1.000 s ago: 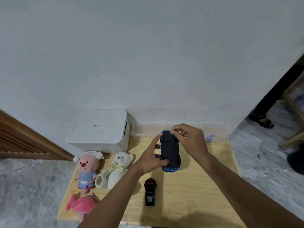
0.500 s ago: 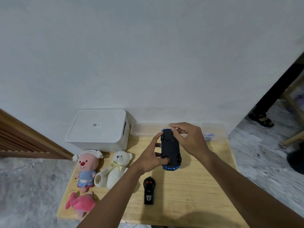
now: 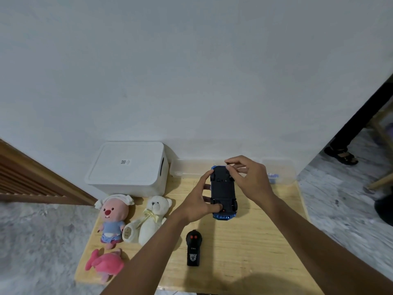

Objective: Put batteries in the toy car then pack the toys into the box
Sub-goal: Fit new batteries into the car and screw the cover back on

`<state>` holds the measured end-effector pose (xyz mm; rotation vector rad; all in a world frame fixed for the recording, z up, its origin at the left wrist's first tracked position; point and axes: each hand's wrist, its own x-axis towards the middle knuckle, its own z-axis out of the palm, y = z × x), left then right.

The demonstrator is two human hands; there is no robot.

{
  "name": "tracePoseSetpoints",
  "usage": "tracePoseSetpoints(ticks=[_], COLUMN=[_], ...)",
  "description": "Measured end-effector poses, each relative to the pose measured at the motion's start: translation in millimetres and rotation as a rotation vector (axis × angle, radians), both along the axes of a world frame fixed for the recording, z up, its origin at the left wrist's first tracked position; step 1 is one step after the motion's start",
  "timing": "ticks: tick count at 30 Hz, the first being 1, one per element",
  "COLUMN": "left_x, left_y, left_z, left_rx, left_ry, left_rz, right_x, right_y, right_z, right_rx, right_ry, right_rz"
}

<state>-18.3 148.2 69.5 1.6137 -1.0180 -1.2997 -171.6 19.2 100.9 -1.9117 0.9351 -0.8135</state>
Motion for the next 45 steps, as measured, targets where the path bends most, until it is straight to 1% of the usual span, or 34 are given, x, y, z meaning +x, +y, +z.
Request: tracePoseSetpoints(ticks=[4, 8, 10, 12, 14, 17, 19, 25, 28, 32, 34, 35, 38, 41, 43, 45], left_x=[-1.1, -0.4, 0.3, 0.5, 0.5, -0.9, -1.7, 0.5, -0.1, 0.1, 0.5, 0.7, 2.6, 4.4, 2.1, -0.9], left_y=[-1.4, -5.8, -6.9, -7.8, -8.3, -9.2, -9.5, -9.0, -12.1, -14.1, -15.4, -15.9, -16.2, -15.5, -13.7, -11.4], left_z=[-0.8, -0.2, -0.3, -0.1, 0.0, 0.0, -0.7, -3.4, -7.1, -13.9, -15.7, -16.0, -16.3, -15.4, -14.3, -14.9], left_rx=[-0.005, -0.021, -0.023, -0.026, -0.034, -0.055, -0.067, -0.102, -0.110, -0.169, -0.174, -0.163, -0.118, -0.036, 0.011, 0.031], left_ry=[0.010, 0.014, 0.011, 0.005, 0.008, 0.028, 0.031, 0.030, 0.101, -0.052, -0.060, -0.040, 0.117, 0.231, 0.265, 0.277], left_rz=[-0.001, 0.001, 0.005, 0.023, 0.046, 0.061, 0.067, 0.087, 0.188, 0.226, 0.243, 0.258, 0.286, 0.244, 0.195, 0.166], right_x=[3.4, 6.6, 3.7, -3.5, -11.4, -19.9, -23.2, -19.9, -18.4, -15.8, -15.7, -16.1, -18.9, -21.2, -21.1, -20.5], right_y=[-0.7, -0.8, -2.3, -2.5, 1.6, 13.8, 20.3, 24.1, 21.1, 17.4, 16.4, 16.1, 16.1, 21.5, 26.5, 28.0], right_z=[0.2, 6.6, 9.6, 7.3, 3.0, -8.0, -15.6, -23.7, -24.0, -23.3, -24.9, -25.9, -28.5, -30.0, -26.4, -19.9], right_rx=[0.147, 0.206, 0.237, 0.225, 0.182, 0.100, 0.100, 0.209, 0.233, 0.241, 0.250, 0.262, 0.313, 0.319, 0.311, 0.282], right_ry=[-0.042, -0.160, -0.194, -0.109, 0.059, 0.330, 0.410, 0.304, 0.270, 0.277, 0.274, 0.271, 0.244, 0.252, 0.263, 0.315], right_rz=[-0.049, -0.173, -0.187, -0.211, -0.204, -0.123, -0.064, 0.045, 0.066, 0.091, 0.087, 0.084, 0.091, 0.117, 0.125, 0.107])
